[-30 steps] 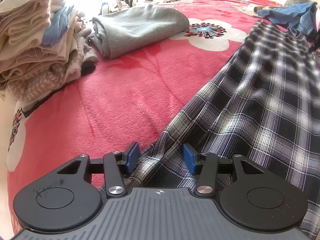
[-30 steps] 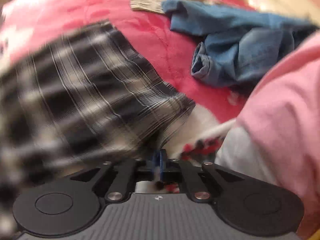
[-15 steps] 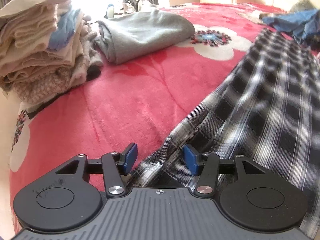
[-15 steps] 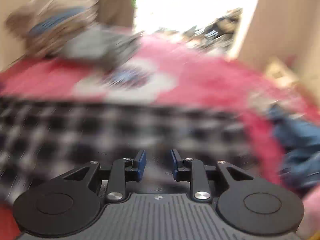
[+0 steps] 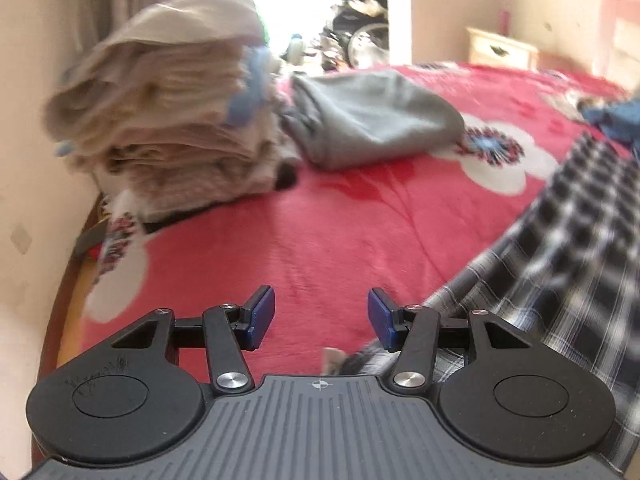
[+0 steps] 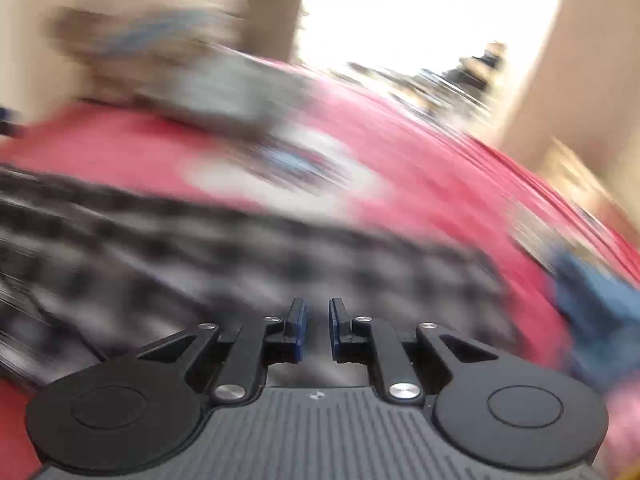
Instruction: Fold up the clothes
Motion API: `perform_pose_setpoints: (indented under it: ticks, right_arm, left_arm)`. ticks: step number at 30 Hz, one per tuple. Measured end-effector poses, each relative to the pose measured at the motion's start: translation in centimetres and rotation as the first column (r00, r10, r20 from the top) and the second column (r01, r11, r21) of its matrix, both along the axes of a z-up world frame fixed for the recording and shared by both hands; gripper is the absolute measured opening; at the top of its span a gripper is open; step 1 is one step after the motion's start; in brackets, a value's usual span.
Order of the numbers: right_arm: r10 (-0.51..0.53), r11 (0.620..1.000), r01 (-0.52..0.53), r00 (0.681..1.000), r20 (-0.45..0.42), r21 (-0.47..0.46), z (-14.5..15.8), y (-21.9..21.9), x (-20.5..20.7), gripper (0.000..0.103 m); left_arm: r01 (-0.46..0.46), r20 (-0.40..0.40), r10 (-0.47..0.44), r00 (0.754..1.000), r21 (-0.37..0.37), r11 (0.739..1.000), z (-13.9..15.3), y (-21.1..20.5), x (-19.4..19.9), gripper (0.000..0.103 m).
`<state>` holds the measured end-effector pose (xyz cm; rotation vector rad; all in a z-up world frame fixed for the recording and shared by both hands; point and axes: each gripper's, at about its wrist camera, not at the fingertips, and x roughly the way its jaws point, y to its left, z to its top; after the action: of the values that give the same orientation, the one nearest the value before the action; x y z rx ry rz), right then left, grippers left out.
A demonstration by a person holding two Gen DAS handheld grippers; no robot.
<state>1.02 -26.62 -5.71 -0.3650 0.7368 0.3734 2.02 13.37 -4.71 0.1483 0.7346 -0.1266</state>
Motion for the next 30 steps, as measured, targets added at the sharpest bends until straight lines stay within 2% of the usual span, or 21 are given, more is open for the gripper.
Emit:
perform_pose_setpoints:
  ticks: [3, 4, 6, 8, 9, 10, 11, 13, 15, 17, 19, 21, 23, 24, 26, 28, 30]
  right_arm:
    - [0.23, 0.971, -0.226, 0.972, -0.046, 0.076, -1.1, 6.4, 0.1, 0.013]
    - [0.302, 0.951, -0.294, 0.95, -0.082, 0.097, -1.8, 7.6, -0.1, 0.013]
    - [0.428, 0.904, -0.421, 0.89, -0.157, 0.077, -3.5, 8.8, -2.1, 0.013]
    - [0.501, 0.858, -0.512, 0.829, -0.248, 0.022, -4.9, 8.0, -5.7, 0.014]
    - [0.525, 0.841, -0.541, 0.814, -0.248, 0.004, -4.6, 7.5, -7.6, 0.014]
    - [0.55, 0.822, -0.569, 0.792, -0.263, 0.007, -3.9, 6.7, -8.8, 0.014]
    - [0.565, 0.81, -0.585, 0.762, -0.317, 0.039, -3.1, 5.9, -9.0, 0.014]
    - [0.574, 0.802, -0.593, 0.737, -0.356, 0.066, -1.6, 5.4, -8.6, 0.014]
    - [0.577, 0.81, -0.582, 0.768, -0.278, 0.076, 0.5, 5.8, -7.3, 0.014]
    - [0.554, 0.832, -0.531, 0.81, -0.19, 0.162, 2.1, 6.8, -4.9, 0.016]
    - [0.568, 0.814, -0.531, 0.812, -0.133, 0.236, 2.4, 8.7, -3.0, 0.016]
    - [0.598, 0.795, -0.571, 0.796, -0.099, 0.206, 1.8, 11.4, -1.6, 0.016]
    - [0.642, 0.761, -0.62, 0.761, -0.089, 0.191, 0.6, 14.9, -0.4, 0.016]
    - [0.681, 0.727, -0.653, 0.725, -0.102, 0.211, 0.2, 16.5, -0.2, 0.016]
    - [0.727, 0.679, -0.693, 0.68, -0.094, 0.244, -0.2, 19.3, 0.0, 0.016]
    - [0.779, 0.619, -0.735, 0.619, -0.101, 0.277, -1.2, 22.4, -0.5, 0.016]
    - [0.813, 0.575, -0.772, 0.577, -0.081, 0.273, -2.4, 25.3, -0.7, 0.015]
  left_arm:
    - [-0.049, -0.019, 0.049, 0.999, -0.015, 0.999, 0.2, 1.1, -0.6, 0.052]
    - [-0.064, -0.03, 0.064, 0.997, -0.012, 0.998, 0.1, 1.3, -0.9, 0.052]
    - [-0.089, -0.051, 0.089, 0.995, 0.003, 0.996, 0.1, 1.9, -1.6, 0.052]
    - [-0.104, -0.058, 0.106, 0.993, 0.045, 0.994, 0.6, 2.8, -3.1, 0.052]
    - [-0.111, -0.06, 0.115, 0.991, 0.066, 0.992, 0.9, 3.3, -3.9, 0.052]
    - [-0.121, -0.06, 0.126, 0.99, 0.084, 0.989, 1.3, 4.1, -5.0, 0.052]
    - [-0.13, -0.06, 0.136, 0.989, 0.1, 0.986, 1.7, 4.8, -6.1, 0.052]
    - [-0.144, -0.055, 0.152, 0.987, 0.122, 0.982, 2.1, 6.0, -8.1, 0.052]
    - [-0.15, -0.058, 0.157, 0.986, 0.115, 0.982, 2.2, 6.7, -9.5, 0.052]
    - [-0.134, -0.079, 0.138, 0.987, 0.057, 0.989, 1.6, 6.1, -9.7, 0.052]
    - [-0.095, -0.092, 0.096, 0.991, 0.017, 0.995, 0.8, 4.5, -9.6, 0.052]
    - [-0.044, -0.097, 0.043, 0.994, -0.011, 0.999, 0.1, 2.4, -9.5, 0.052]
    - [0.007, -0.11, -0.011, 0.994, -0.036, 0.999, -0.5, 0.5, -9.7, 0.052]
    - [0.031, -0.117, -0.037, 0.992, -0.047, 0.998, -0.8, -0.4, -9.9, 0.052]
    - [0.067, -0.147, -0.074, 0.986, -0.057, 0.996, -1.7, -1.7, -10.2, 0.052]
    - [0.077, -0.19, -0.087, 0.978, -0.063, 0.995, -3.0, -2.6, -10.6, 0.051]
    - [0.07, -0.226, -0.083, 0.971, -0.063, 0.996, -4.1, -3.0, -11.0, 0.051]
